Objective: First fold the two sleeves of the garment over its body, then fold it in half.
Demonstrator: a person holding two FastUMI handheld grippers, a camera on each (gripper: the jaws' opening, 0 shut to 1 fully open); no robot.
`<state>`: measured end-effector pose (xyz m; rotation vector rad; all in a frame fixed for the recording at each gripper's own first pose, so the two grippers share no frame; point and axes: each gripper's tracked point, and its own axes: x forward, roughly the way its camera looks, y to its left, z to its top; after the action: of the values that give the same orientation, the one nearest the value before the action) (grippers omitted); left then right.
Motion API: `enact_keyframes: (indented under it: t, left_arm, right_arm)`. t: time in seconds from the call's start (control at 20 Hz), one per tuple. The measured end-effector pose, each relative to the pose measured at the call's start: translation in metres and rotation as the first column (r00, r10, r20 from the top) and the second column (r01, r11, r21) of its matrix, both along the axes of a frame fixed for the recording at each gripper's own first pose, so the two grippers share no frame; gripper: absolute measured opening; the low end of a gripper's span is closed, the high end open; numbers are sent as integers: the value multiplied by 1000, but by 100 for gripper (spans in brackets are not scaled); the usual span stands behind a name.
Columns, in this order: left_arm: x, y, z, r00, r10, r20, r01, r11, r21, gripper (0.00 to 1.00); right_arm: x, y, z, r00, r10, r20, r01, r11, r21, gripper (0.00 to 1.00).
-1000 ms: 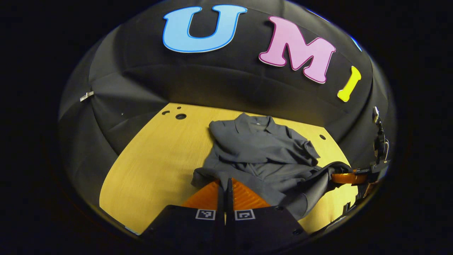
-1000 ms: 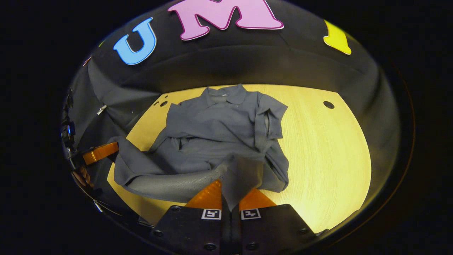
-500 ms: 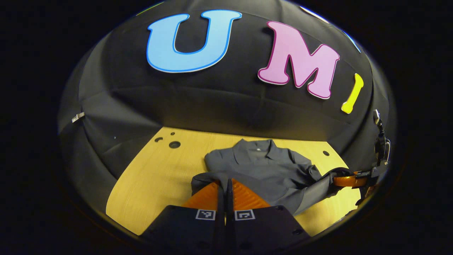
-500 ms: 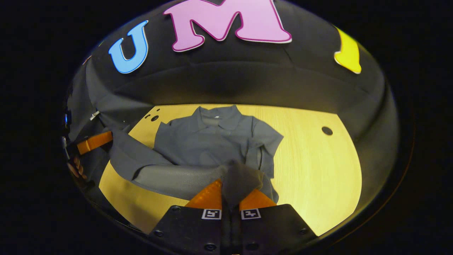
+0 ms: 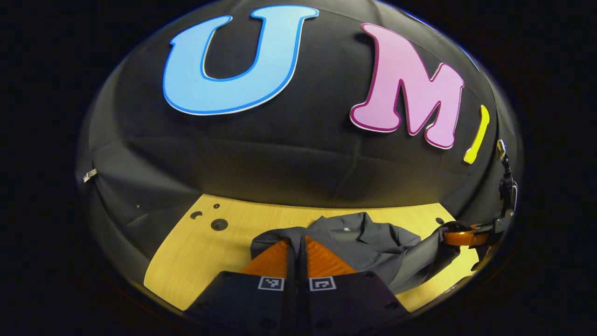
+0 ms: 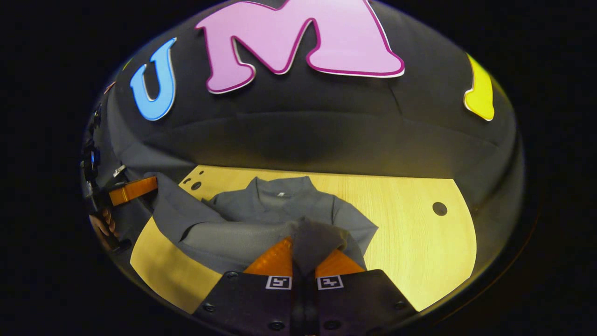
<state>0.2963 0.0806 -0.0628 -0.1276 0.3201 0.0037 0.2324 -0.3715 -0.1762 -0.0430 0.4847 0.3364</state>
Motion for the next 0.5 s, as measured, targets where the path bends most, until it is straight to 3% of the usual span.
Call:
enact_keyframes:
  t: [0.3, 0.5]
  left_arm:
    - [64, 3, -53, 997, 18, -77, -23, 998, -61, 5]
    - [83, 8, -86, 992, 49, -115, -57, 996, -71, 6]
  right_arm:
    - [61, -2, -12, 998, -54, -23, 55, 997, 48, 5]
    - [85, -1, -32, 992, -96, -79, 104, 989, 107, 9]
